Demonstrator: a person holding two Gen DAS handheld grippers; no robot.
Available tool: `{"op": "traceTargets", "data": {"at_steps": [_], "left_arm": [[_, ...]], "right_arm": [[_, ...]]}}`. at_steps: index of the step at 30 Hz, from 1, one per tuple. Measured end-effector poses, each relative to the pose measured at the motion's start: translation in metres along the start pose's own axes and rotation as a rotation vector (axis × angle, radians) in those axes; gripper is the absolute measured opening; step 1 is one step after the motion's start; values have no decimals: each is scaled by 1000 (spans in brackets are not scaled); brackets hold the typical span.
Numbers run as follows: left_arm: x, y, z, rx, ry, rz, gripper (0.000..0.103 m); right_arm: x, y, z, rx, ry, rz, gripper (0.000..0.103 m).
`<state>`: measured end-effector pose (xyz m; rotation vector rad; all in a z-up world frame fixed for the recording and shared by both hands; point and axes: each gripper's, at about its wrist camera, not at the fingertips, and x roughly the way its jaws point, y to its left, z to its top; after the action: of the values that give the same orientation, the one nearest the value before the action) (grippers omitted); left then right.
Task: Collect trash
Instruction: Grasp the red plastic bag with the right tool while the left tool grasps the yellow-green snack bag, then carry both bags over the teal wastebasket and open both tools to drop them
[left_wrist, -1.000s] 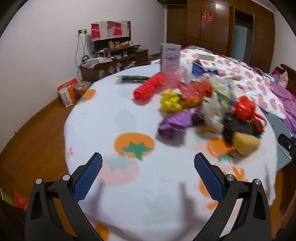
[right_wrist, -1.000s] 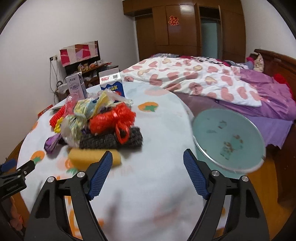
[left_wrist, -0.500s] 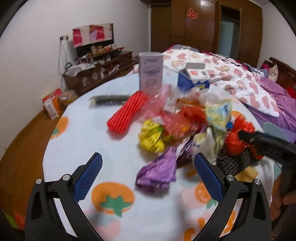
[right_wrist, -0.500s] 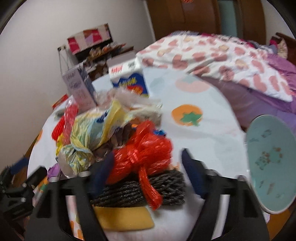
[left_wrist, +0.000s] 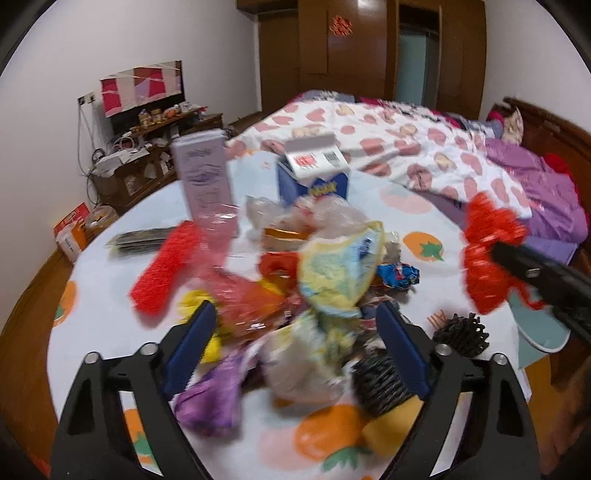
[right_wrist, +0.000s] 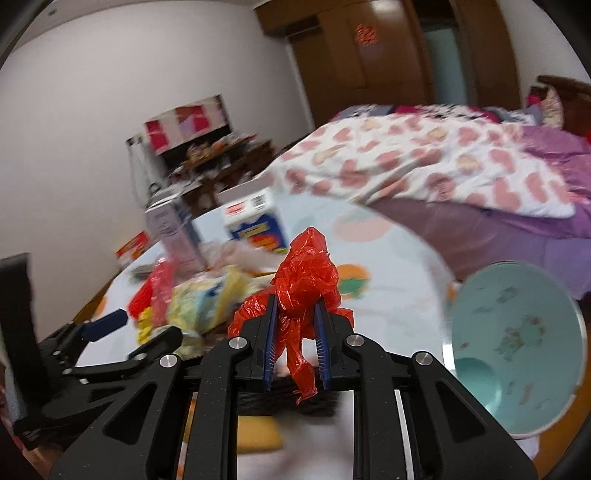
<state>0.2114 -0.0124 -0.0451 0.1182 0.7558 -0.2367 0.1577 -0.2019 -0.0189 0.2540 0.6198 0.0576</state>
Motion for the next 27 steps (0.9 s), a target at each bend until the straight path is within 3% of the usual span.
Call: {"op": "traceTargets", "data": {"at_steps": [1,4,8,13,17,21,27], "left_arm": [[8,-4,0,4,24,3,77],[26,-8,-2,-21,75,-23,54],[22,-1,-3,-52,37,-21,47],[-8,0,7,-58,-47,5,46],[-38,-11,21,-48,-130,-20,46],[-54,-49,30,13,-162,-104,47],[-45,-114,33,73,-107,-262,47]], "right_arm": [[-2,-7,-2,14,6,-7,20],[-2,-26,-6,54,27,-28,20],[-7,-43,-11,78,17,-47,20],[-21,-51,-10,82,-48,-70,20],[-39,-71,-7,93,-100,-111,20],[-56,-101,-9,101,-128,-207,20],[-70,-156,-22,152,-95,-330,20]]}}
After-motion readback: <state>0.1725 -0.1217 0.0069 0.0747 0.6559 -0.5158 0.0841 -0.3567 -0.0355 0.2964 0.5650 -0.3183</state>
